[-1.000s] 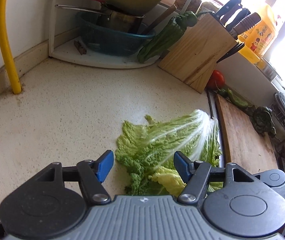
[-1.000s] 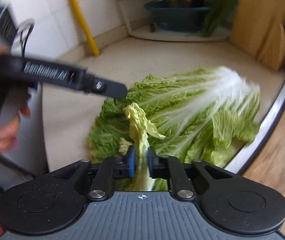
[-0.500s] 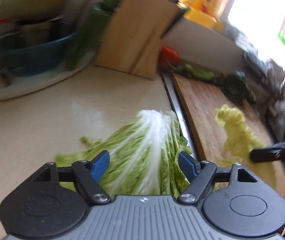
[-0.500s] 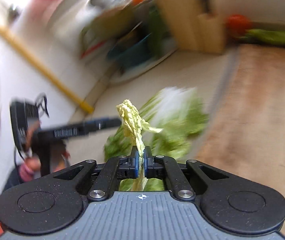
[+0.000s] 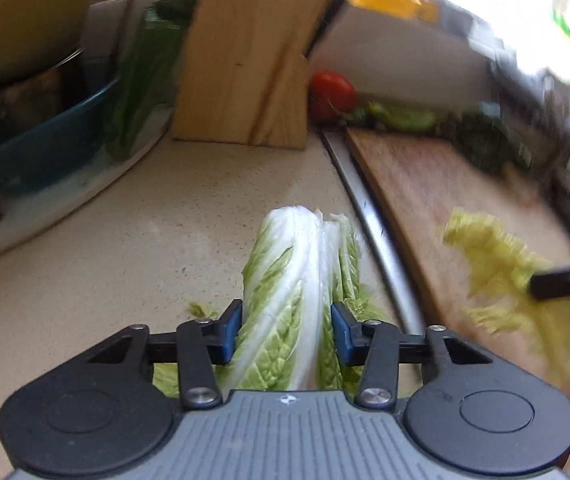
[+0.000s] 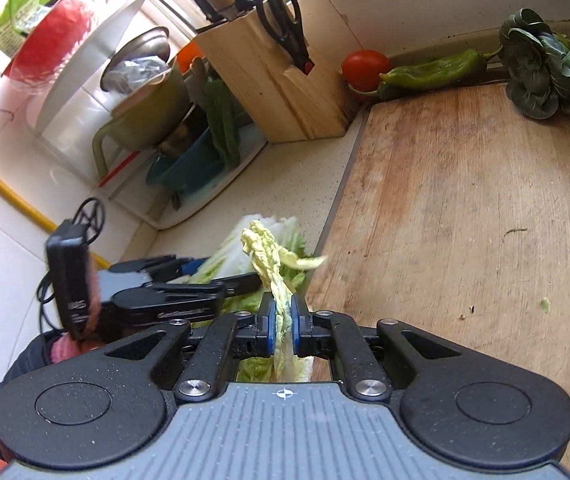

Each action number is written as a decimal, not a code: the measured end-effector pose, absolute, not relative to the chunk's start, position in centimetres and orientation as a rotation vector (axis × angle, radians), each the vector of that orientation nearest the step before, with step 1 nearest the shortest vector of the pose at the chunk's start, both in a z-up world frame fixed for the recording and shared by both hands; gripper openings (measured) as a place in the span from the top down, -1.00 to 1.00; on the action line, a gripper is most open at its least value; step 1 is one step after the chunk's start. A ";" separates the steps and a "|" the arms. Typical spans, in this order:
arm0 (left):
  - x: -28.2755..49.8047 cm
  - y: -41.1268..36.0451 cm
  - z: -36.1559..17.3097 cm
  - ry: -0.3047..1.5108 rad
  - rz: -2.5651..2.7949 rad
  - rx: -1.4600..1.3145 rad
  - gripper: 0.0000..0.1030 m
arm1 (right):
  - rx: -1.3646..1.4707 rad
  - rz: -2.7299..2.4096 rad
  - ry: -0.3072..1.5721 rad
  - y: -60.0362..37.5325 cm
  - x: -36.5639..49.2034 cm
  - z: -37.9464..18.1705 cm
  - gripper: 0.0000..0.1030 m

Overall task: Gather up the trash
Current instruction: 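Close the left tool on the white foam net beside the cabbage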

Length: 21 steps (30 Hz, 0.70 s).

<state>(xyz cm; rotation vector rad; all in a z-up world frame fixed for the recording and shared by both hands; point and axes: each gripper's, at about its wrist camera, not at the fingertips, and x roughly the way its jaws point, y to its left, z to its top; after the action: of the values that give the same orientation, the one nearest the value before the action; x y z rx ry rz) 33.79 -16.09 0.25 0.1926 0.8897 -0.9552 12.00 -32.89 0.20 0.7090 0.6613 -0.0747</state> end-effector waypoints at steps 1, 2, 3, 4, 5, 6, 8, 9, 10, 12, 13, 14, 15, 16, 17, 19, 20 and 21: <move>34.5 -14.7 0.7 0.930 -1.000 0.082 0.14 | 0.716 -0.074 0.658 -33.1 12.0 0.2 0.77; 35.3 -13.2 1.0 0.965 -1.033 -0.048 0.12 | 0.721 -0.070 0.655 -33.1 12.0 0.2 0.77; 35.9 -11.7 1.0 0.982 -1.035 -0.171 0.08 | 0.723 -0.065 0.653 -33.2 12.2 0.2 0.77; 36.5 -10.3 1.0 0.988 -1.033 -0.269 0.07 | 0.721 -0.061 0.654 -33.2 12.4 0.3 0.77; 37.0 -9.1 0.8 0.987 -1.035 -0.342 0.07 | 0.720 -0.059 0.656 -33.2 12.5 0.2 0.77; 37.3 -7.8 0.5 0.982 -1.023 -0.406 0.07 | 0.722 -0.055 0.660 -33.2 12.6 0.1 0.77; 37.7 -5.3 -0.3 0.990 -1.030 -0.537 0.10 | 0.725 -0.048 0.670 -33.2 12.9 -0.2 0.77; 37.6 -4.1 -0.5 0.990 -1.040 -0.590 0.10 | 0.726 -0.045 0.673 -33.2 13.0 -0.3 0.77; 37.5 -2.9 -0.5 0.979 -1.056 -0.633 0.10 | 0.728 -0.041 0.676 -33.1 13.1 -0.4 0.77; 37.1 -0.8 -0.3 0.950 -1.070 -0.694 0.10 | 0.732 -0.030 0.676 -33.0 13.1 -0.4 0.77; 37.0 -0.1 -0.2 0.936 -1.058 -0.710 0.10 | 0.732 -0.026 0.673 -33.0 13.0 -0.4 0.77; 36.7 0.4 -0.1 0.920 -1.017 -0.702 0.10 | 0.733 -0.021 0.670 -33.0 13.0 -0.3 0.77; 36.0 0.4 0.3 0.901 -0.990 -0.648 0.13 | 0.734 -0.016 0.668 -33.0 13.1 -0.4 0.77; 34.9 -0.2 1.0 0.889 -1.003 -0.547 0.13 | 0.734 -0.014 0.670 -32.9 13.1 -0.4 0.77; 33.6 -1.4 1.5 0.887 -1.030 -0.432 0.13 | 0.735 -0.009 0.675 -32.9 13.3 -0.5 0.73; 30.6 -4.5 1.8 0.906 -1.131 -0.239 0.13 | 0.732 0.006 0.687 -32.7 13.6 -0.7 0.73; 29.1 -5.9 1.8 0.911 -1.186 -0.163 0.13 | 0.729 0.012 0.694 -32.6 13.8 -0.8 0.73; 27.6 -7.2 1.6 0.914 -1.222 -0.087 0.14 | 0.727 0.018 0.703 -32.5 14.0 -0.9 0.73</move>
<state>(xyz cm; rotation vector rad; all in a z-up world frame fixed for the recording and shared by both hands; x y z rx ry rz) 27.65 -7.23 1.63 -0.0872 0.9135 -1.2217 14.03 -32.50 -0.86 0.7273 0.7033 0.0180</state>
